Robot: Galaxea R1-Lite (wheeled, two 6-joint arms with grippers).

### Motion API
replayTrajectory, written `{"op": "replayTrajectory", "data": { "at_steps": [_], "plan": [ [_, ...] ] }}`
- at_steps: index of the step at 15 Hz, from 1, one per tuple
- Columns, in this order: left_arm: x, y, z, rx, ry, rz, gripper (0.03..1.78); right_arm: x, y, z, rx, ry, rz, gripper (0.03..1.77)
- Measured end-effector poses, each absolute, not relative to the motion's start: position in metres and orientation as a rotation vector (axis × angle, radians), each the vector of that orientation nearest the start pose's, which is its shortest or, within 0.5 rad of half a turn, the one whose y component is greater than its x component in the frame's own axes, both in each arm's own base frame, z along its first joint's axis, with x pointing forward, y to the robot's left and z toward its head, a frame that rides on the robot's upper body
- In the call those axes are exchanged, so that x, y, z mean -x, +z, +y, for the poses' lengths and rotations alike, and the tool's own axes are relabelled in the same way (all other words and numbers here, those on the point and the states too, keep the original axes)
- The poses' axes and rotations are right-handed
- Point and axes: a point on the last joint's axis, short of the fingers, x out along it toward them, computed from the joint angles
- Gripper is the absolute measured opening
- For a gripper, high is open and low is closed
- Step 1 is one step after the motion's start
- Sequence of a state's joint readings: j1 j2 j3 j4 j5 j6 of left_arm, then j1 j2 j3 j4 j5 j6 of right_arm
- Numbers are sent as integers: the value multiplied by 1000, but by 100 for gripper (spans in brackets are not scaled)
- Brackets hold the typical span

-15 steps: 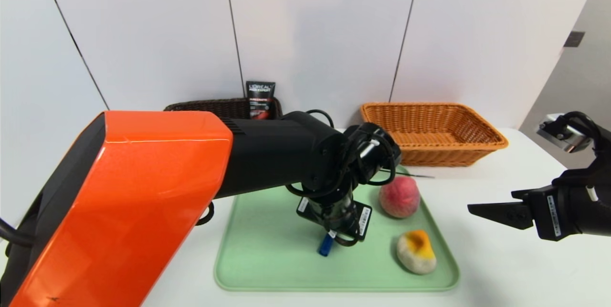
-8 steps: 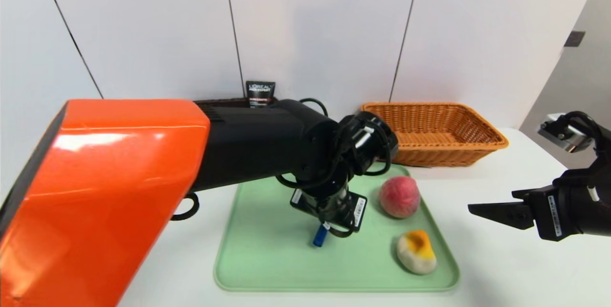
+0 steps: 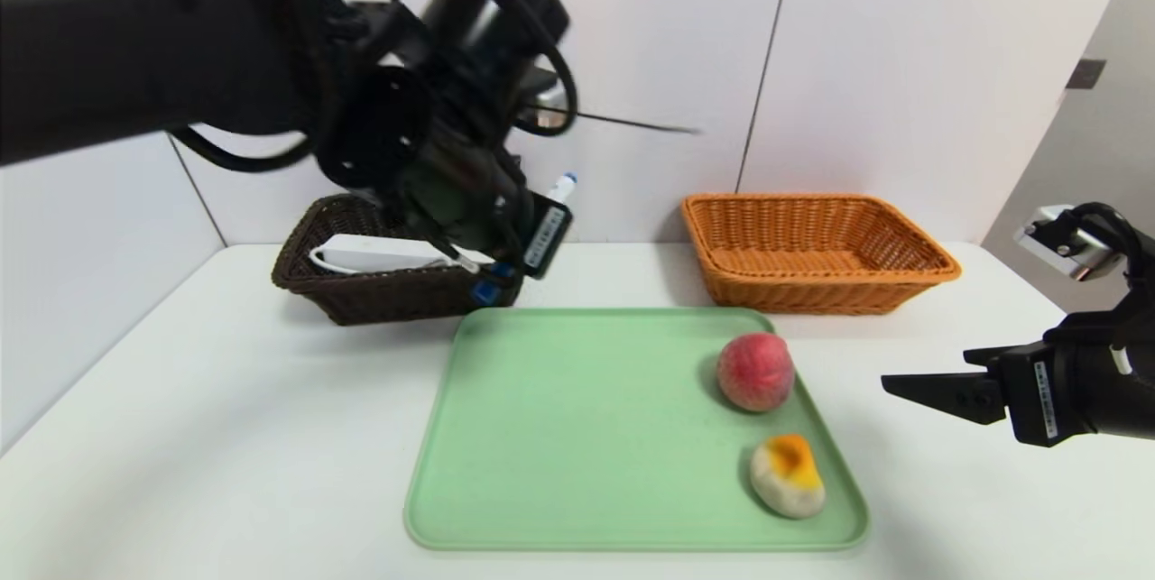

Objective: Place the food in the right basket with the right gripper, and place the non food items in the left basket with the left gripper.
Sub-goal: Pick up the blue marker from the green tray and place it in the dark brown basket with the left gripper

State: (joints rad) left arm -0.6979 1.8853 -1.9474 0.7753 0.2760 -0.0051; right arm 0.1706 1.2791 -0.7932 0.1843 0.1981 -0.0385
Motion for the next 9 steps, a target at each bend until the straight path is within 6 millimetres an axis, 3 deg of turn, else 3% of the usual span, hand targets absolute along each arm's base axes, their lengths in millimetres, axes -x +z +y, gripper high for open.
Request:
{"op": "replayTrajectory", "data": {
  "at_steps": [4,9],
  "plan": [
    [-280,333,-141,-496,-470,531,16,-180,207,35,27,367,672,171],
    [-295,336,-91,-879,-518,450,16,-180,207,36,28,369,675,171]
  ]
}}
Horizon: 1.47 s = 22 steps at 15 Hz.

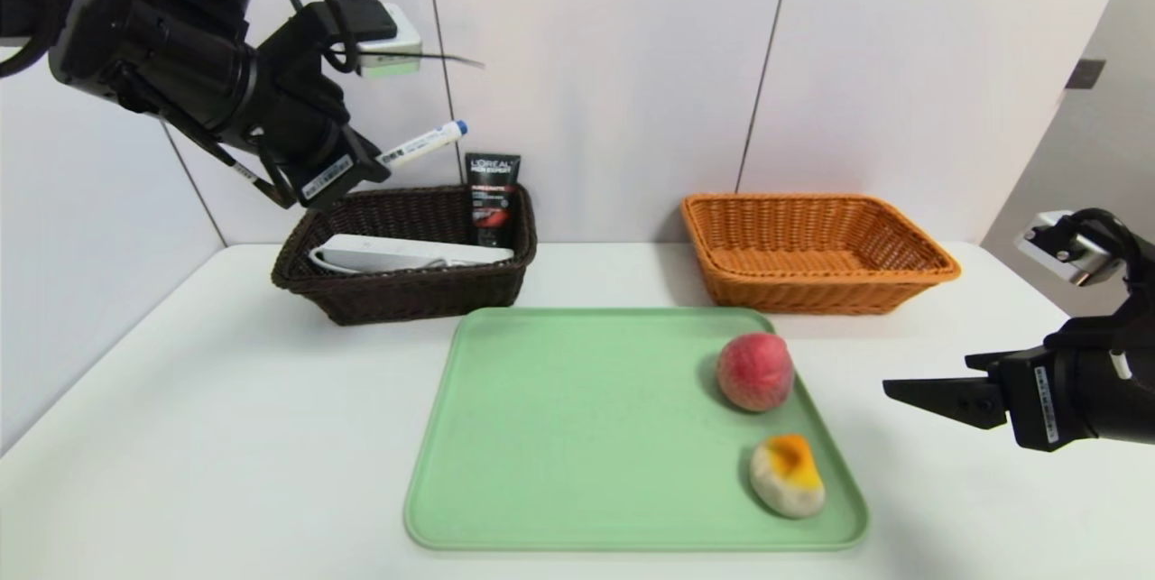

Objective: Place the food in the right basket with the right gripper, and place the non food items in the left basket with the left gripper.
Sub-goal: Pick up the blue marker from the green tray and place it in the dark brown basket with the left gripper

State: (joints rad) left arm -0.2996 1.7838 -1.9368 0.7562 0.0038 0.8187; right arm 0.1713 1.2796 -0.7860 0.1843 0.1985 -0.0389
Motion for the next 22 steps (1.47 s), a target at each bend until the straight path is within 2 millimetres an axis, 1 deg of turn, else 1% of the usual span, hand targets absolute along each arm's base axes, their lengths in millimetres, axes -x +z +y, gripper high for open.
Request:
{"op": "replayTrajectory", "data": {
  "at_steps": [2,4,6,9,12,15,17,19,20,22],
  "plan": [
    [-307,331,-78,-1024,-519,444,16,-179,206,36,28,369,677,171],
    [-323,322,-70,-1099,-509,446,16,-179,205,35,30,368,683,171],
    [-345,309,-64,-1110,-467,457,16,-178,203,35,28,367,690,171],
    [-380,286,-62,-1102,-421,448,16,-178,200,35,29,367,698,171],
    [-406,260,-62,-1094,-397,471,16,-178,199,35,29,364,704,171],
    [-424,240,-65,-1077,-393,479,16,-177,197,35,28,363,714,171],
    [-428,232,-65,-1076,-401,497,16,-177,196,35,27,363,716,171],
    [-430,228,-65,-1075,-404,504,16,-178,195,35,27,362,713,171],
    [-431,228,-64,-1073,-403,506,37,-178,195,35,27,362,714,171],
    [-430,229,-64,-1067,-399,506,67,-179,195,35,26,362,715,171]
  ]
}}
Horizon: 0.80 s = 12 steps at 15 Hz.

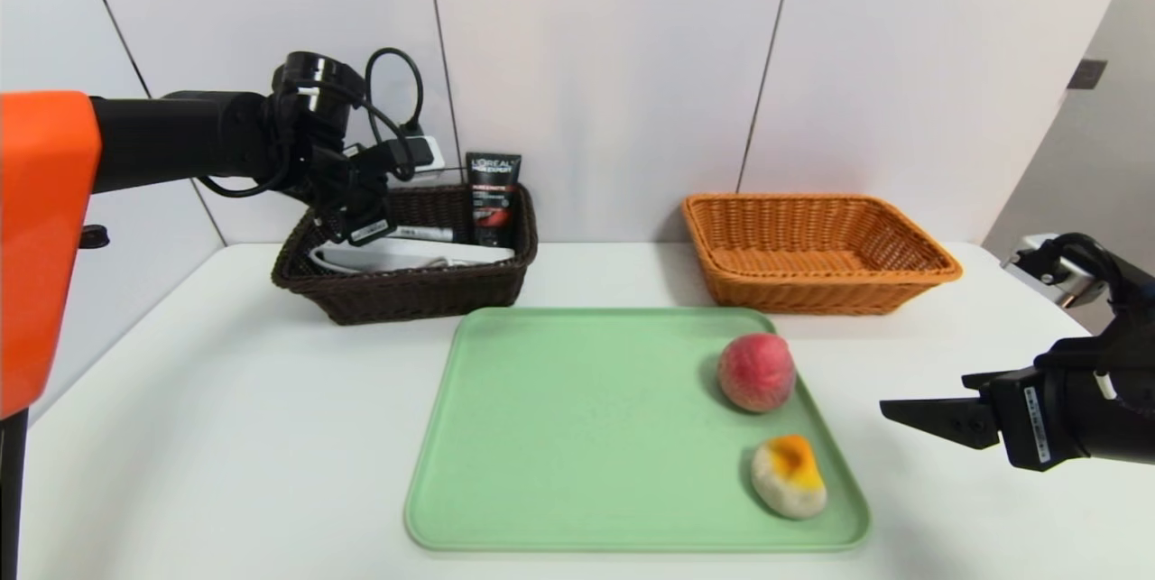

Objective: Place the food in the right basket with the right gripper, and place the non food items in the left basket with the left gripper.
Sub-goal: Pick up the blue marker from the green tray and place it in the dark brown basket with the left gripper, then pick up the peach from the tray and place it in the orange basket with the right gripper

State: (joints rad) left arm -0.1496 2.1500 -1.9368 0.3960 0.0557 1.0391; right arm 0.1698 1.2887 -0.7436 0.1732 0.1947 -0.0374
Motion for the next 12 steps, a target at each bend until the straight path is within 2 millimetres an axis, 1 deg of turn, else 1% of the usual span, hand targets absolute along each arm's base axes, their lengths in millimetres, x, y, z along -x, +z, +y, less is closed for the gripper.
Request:
{"op": "replayTrajectory", "data": {
  "at_steps": [2,5,7,9,12],
  "plan": [
    [-427,234,-64,-1050,-394,503,91,-179,195,35,27,363,715,171],
    [-422,243,-63,-1012,-373,491,116,-178,195,35,27,362,714,171],
    [-414,256,-62,-935,-340,473,129,-177,196,35,28,359,708,171],
    [-402,273,-65,-806,-302,449,138,-175,198,34,27,359,697,171],
    [-370,303,-72,-591,-270,444,148,-175,204,34,26,360,672,171]
  ]
}}
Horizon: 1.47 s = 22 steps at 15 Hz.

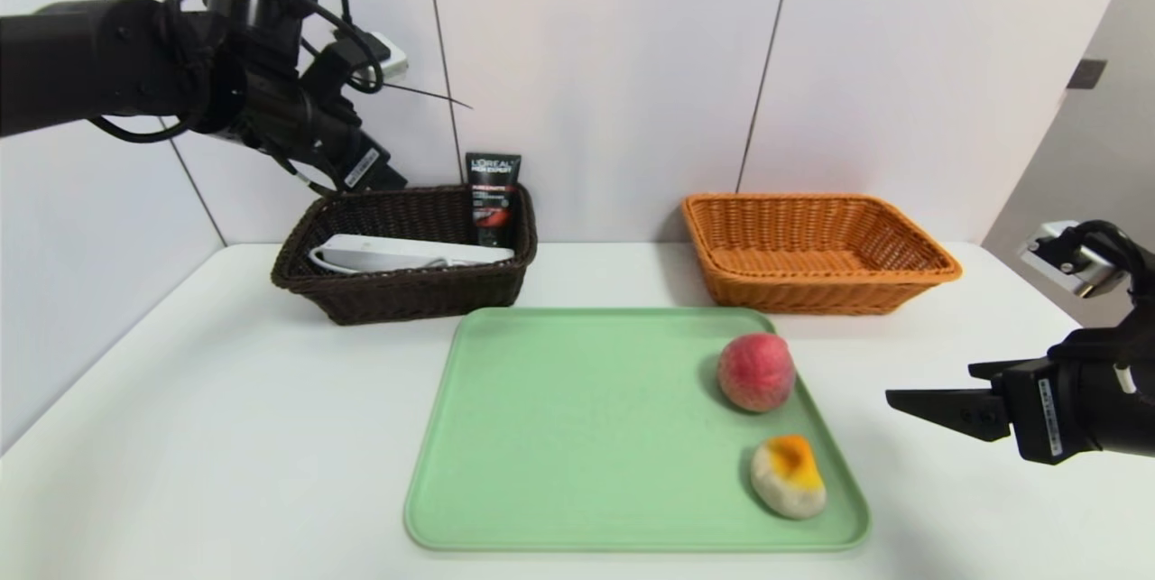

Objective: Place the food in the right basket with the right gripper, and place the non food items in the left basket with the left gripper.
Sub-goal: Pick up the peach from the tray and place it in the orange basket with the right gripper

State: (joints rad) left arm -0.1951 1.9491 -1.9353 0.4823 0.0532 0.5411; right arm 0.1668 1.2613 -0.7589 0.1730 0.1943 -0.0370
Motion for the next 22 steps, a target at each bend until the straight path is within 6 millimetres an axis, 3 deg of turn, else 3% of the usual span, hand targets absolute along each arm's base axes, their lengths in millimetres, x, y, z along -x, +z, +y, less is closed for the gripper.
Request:
{"op": "replayTrajectory", "data": {
  "at_steps": [3,6,12,15,22],
  "plan": [
    [-318,321,-83,-394,-293,560,155,-176,214,35,22,363,637,171],
    [-267,324,-101,-202,-316,666,160,-180,227,37,29,372,601,171],
    [-197,290,-126,-82,-395,843,166,-205,242,52,46,413,630,171],
    [-179,278,-130,-83,-431,867,167,-226,236,69,72,441,691,171],
    [-168,275,-127,-97,-449,864,169,-271,206,125,113,423,815,171]
  ]
}}
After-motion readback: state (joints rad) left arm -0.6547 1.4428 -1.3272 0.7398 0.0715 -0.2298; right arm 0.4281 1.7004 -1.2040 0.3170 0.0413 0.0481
